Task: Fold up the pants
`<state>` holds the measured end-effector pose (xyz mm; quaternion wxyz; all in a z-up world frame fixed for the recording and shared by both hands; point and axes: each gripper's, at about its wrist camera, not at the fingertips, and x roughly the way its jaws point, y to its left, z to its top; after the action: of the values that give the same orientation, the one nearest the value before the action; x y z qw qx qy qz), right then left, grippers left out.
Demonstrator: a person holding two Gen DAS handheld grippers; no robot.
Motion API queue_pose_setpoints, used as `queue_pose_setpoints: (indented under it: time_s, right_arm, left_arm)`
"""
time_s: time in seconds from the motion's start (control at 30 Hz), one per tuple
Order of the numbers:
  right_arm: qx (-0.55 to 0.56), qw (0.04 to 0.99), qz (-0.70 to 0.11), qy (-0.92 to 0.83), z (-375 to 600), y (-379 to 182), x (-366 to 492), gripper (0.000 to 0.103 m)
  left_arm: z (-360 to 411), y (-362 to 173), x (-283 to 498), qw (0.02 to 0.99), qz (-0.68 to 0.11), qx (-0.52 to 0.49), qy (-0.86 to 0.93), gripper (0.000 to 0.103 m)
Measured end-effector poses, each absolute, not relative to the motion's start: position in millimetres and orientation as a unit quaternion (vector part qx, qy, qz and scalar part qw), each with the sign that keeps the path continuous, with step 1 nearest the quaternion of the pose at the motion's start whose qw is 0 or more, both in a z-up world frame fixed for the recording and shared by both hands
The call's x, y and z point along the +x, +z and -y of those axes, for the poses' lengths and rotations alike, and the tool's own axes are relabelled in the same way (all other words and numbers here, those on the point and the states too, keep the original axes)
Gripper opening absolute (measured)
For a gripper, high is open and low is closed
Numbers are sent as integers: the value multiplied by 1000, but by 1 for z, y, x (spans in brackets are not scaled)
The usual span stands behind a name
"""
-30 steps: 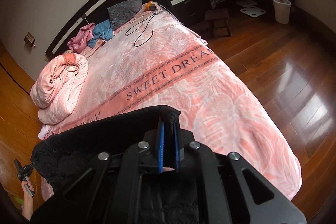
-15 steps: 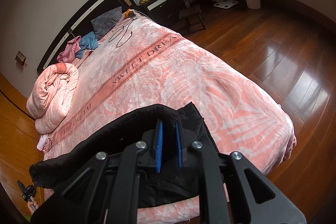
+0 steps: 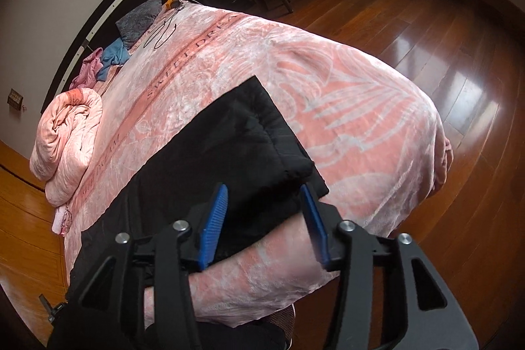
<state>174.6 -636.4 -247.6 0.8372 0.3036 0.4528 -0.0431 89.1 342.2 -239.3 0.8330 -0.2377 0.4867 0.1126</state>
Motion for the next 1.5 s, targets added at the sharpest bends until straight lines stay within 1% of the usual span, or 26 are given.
queue_pose_setpoints:
  time_s: [0.07, 0.1, 0.13, 0.17, 0.27, 0.3, 0.33, 0.37, 0.47, 0.5, 0.53, 0.57, 0.6, 0.7, 0.77, 0.87, 1.0, 1.17, 1.23, 1.27, 1.3, 1.33, 1.5]
  right_arm:
    - [330, 828, -451, -42, 641, -251, 164, 56]
    - [344, 823, -450, -40, 643, -253, 158, 57]
    - [357, 818, -450, -35, 644, -255, 153, 58]
    - [370, 813, -448, -30, 644, -257, 148, 58]
    - [423, 794, -436, -15, 644, -265, 133, 60]
    - [441, 786, -432, -10, 643, -269, 129, 62]
    - [455, 780, -429, -7, 641, -272, 128, 64]
    - [464, 776, -428, -7, 640, -275, 126, 64]
    - [474, 768, -431, -6, 632, -283, 127, 64]
    - [479, 765, -431, -6, 630, -284, 128, 64]
    - [484, 762, -430, -5, 629, -286, 128, 64]
    - [489, 760, -428, -3, 627, -286, 129, 64]
    - [492, 759, -427, -1, 627, -286, 131, 64]
    - [496, 760, -420, -1, 628, -282, 135, 64]
    - [503, 762, -407, -9, 633, -279, 138, 64]
    - [525, 756, -390, -18, 641, -281, 142, 64]
    - [540, 744, -392, -26, 645, -292, 154, 61]
    - [547, 736, -397, -43, 648, -306, 173, 53]
    - [551, 730, -401, -46, 650, -313, 180, 44]
    - [552, 728, -405, -48, 650, -315, 182, 35]
    - [548, 728, -408, -52, 649, -316, 183, 17]
    - [545, 730, -408, -57, 649, -317, 182, 10]
    - [535, 738, -405, -67, 646, -316, 170, 8]
  left_arm:
    - [-355, -243, 77, 821, -484, -264, 150, 37]
    - [-362, -244, 70, 815, -476, -285, 164, 40]
    - [-367, -244, 63, 811, -467, -309, 171, 48]
    - [-371, -244, 55, 806, -455, -335, 173, 59]
    - [-362, -239, 45, 810, -435, -361, 155, 72]
    - [-356, -240, 46, 812, -437, -356, 149, 74]
    - [-350, -243, 49, 812, -443, -351, 144, 79]
    - [-345, -248, 54, 809, -453, -346, 142, 81]
    - [-336, -268, 74, 796, -487, -330, 147, 81]
    - [-335, -274, 79, 790, -495, -329, 147, 79]
    - [-333, -279, 85, 786, -505, -328, 144, 68]
    - [-332, -283, 89, 783, -510, -329, 137, 51]
    - [-331, -286, 94, 778, -516, -337, 124, 31]
    - [-324, -277, 109, 785, -520, -306, 140, 24]
    - [-326, -271, 117, 788, -516, -301, 146, 23]
    - [-337, -272, 119, 783, -506, -327, 155, 23]
    - [-334, -277, 120, 781, -515, -316, 160, 23]
    - [-337, -277, 118, 781, -514, -322, 148, 23]
    - [-339, -278, 117, 779, -515, -327, 148, 24]
    - [-339, -279, 118, 777, -515, -328, 150, 24]
    - [-339, -279, 118, 776, -514, -330, 155, 24]
    - [-339, -280, 118, 775, -513, -332, 159, 24]
    - [-338, -281, 121, 772, -512, -333, 175, 24]
